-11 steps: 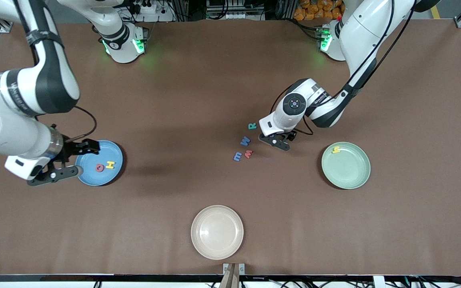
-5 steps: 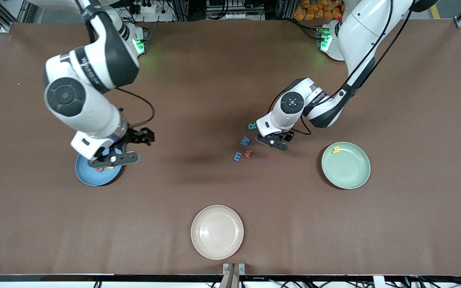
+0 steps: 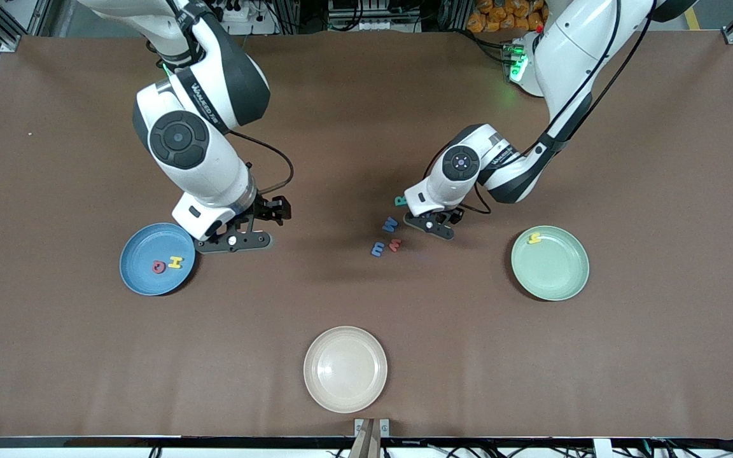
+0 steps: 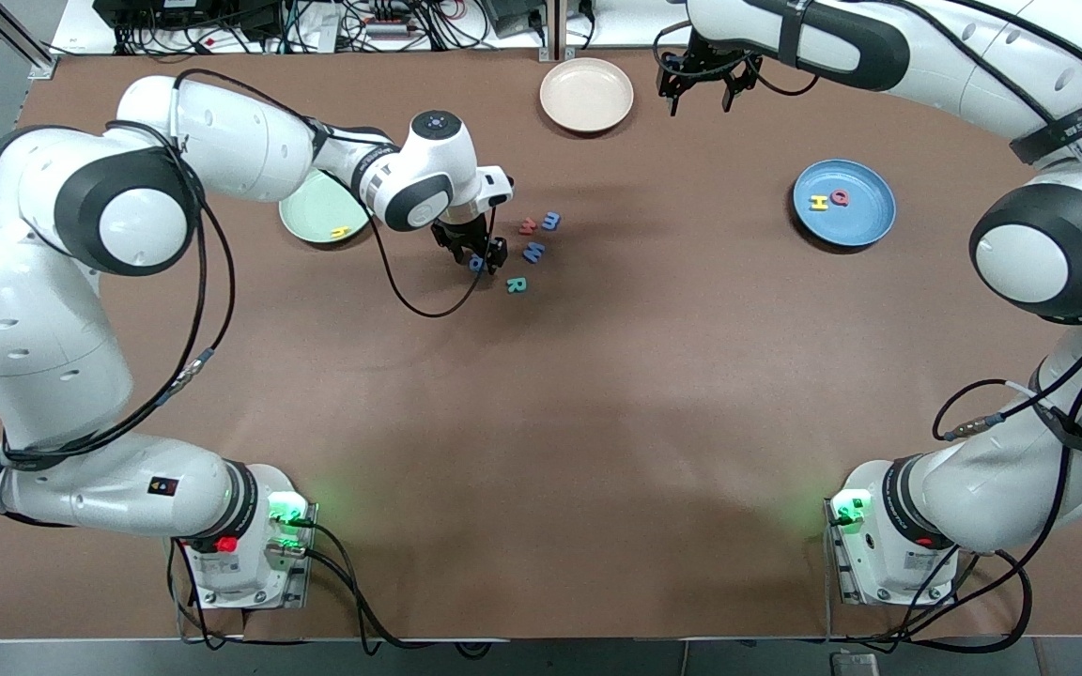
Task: Sort uppercase to blue plate, lowercase to green plate
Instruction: 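Grasp the blue lowercase a with the left gripper while the right gripper returns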
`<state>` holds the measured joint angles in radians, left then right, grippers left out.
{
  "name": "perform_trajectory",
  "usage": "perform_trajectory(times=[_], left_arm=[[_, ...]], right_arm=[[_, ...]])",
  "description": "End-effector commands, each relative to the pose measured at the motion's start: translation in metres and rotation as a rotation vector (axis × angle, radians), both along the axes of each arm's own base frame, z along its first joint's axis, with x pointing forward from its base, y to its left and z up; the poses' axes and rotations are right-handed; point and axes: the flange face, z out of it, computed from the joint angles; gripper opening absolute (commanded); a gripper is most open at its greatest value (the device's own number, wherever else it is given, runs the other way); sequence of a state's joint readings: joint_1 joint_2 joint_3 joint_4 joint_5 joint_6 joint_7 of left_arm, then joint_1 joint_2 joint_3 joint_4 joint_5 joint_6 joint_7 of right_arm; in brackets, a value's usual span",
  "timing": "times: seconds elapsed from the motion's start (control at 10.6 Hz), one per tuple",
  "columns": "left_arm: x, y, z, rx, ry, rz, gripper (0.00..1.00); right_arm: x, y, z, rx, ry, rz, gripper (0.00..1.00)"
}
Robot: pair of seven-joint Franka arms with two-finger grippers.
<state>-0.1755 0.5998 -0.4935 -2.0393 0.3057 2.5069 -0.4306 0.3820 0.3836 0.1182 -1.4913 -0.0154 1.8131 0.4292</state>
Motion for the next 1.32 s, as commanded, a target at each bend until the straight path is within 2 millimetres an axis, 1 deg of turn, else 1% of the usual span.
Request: perform_trajectory(times=[0.0,0.09,0.38,0.47,0.66,0.75,0.85,0.94,1.13,1.22], left_arm=[[0.001,-0.005,-0.001,0.003,-0.015,0.004,0.73],[0.002,-0.003,-0.002,0.006,-0.015,0.005,0.68],[0.001,-0.003,-0.006,0.008,-0.010,0.000,0.61],[0.001,-0.003,-0.006,0.008,-0.010,0.000,0.60],[0.002,-0.003,-0.006,0.008,-0.010,-0.002,0.55],[0.003,0.000,-0.007,0.011,-0.012,-0.001,0.53],[0.003,0.000,-0.007,0.012,-0.012,-0.004,0.50],[0.004,0.001,-0.008,0.018,-0.018,-0.011,0.48],[0.005,0.004,-0.009,0.027,-0.025,-0.021,0.45],[0.005,0.004,-0.009,0.027,-0.025,-0.021,0.43]], right_arm=[[0.000,-0.002,0.000,0.013,0.004,-0.024,0.89],[0.000,-0.002,0.000,0.013,0.004,-0.024,0.88],[0.000,-0.004,0.001,0.014,0.004,-0.027,0.87],[0.001,-0.004,0.000,0.013,0.004,-0.028,0.87],[0.000,-0.001,0.001,0.015,0.001,-0.024,0.86],[-0.003,0.006,-0.002,0.016,0.003,-0.023,0.86],[-0.001,0.013,-0.006,0.025,-0.013,-0.052,0.86],[-0.007,0.034,-0.011,0.047,-0.024,-0.076,0.86],[-0.010,0.052,-0.019,0.071,-0.040,-0.133,0.88],[-0.012,0.061,-0.027,0.077,-0.038,-0.162,0.89]])
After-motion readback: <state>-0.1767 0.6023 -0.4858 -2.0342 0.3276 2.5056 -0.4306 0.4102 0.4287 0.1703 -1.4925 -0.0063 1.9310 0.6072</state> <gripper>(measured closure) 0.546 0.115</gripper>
